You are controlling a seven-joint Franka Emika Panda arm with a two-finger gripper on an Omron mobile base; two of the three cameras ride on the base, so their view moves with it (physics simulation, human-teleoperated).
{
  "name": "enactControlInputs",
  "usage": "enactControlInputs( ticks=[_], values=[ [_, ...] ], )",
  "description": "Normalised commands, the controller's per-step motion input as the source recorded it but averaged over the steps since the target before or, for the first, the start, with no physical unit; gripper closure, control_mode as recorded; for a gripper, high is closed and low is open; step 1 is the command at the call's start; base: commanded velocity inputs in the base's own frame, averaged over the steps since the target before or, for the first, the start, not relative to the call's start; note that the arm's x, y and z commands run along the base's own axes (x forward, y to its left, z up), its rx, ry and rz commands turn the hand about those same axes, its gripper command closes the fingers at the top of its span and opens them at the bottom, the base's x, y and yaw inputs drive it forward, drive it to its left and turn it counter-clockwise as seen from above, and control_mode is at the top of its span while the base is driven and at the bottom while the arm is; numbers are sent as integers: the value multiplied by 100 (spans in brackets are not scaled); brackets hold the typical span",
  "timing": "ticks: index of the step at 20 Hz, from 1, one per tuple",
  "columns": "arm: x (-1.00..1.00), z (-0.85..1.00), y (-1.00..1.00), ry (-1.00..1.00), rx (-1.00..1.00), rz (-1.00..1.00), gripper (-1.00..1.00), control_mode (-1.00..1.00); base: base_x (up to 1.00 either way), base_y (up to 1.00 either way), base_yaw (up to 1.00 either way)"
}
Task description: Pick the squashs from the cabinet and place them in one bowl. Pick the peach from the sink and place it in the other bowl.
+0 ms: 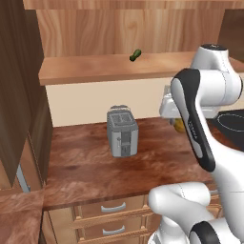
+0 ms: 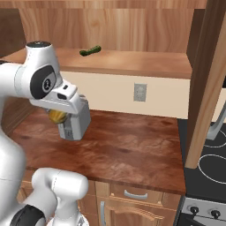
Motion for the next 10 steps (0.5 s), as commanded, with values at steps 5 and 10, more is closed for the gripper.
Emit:
enactControlInputs(
  ticks=[5,10],
  values=[
    [-14,-4,6,-18,-8,0,100,-100,0,0,0],
    [-3,0,5,-7,-2,0,100,-100,0,0,0]
  ],
)
